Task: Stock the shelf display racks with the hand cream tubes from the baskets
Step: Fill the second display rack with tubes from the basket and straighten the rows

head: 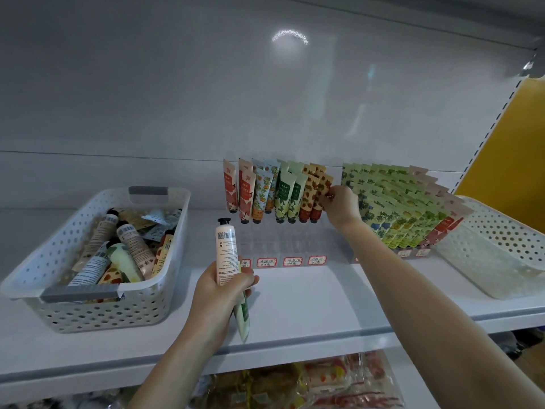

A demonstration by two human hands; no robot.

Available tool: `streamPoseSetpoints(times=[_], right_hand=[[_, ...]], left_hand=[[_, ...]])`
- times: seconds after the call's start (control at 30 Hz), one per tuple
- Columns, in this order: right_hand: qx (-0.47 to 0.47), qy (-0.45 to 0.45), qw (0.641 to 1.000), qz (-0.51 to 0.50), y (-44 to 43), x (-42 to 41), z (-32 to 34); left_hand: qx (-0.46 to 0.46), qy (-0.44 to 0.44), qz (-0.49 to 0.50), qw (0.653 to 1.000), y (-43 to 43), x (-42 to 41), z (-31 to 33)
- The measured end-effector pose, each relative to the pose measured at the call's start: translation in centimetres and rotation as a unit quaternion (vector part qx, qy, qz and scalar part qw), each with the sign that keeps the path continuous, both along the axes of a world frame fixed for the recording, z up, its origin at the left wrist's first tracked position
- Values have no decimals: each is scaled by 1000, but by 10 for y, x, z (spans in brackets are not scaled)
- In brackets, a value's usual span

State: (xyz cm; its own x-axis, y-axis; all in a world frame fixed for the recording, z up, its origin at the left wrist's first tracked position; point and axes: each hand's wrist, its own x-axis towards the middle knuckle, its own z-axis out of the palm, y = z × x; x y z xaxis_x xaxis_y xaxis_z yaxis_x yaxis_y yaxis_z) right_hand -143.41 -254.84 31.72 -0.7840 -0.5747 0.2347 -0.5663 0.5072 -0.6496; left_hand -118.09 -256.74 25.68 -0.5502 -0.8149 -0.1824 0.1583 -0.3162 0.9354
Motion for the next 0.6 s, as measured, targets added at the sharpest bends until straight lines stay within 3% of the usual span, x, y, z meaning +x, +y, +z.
streamPoseSetpoints(times=[0.47, 0.6], right_hand=[[-36, -11, 999, -35, 15, 10, 3], [-158, -11, 987, -5, 35, 41, 12]], left_hand=[[2, 28, -6, 1000, 2, 4, 17], [16, 87, 3, 996, 7, 12, 32]])
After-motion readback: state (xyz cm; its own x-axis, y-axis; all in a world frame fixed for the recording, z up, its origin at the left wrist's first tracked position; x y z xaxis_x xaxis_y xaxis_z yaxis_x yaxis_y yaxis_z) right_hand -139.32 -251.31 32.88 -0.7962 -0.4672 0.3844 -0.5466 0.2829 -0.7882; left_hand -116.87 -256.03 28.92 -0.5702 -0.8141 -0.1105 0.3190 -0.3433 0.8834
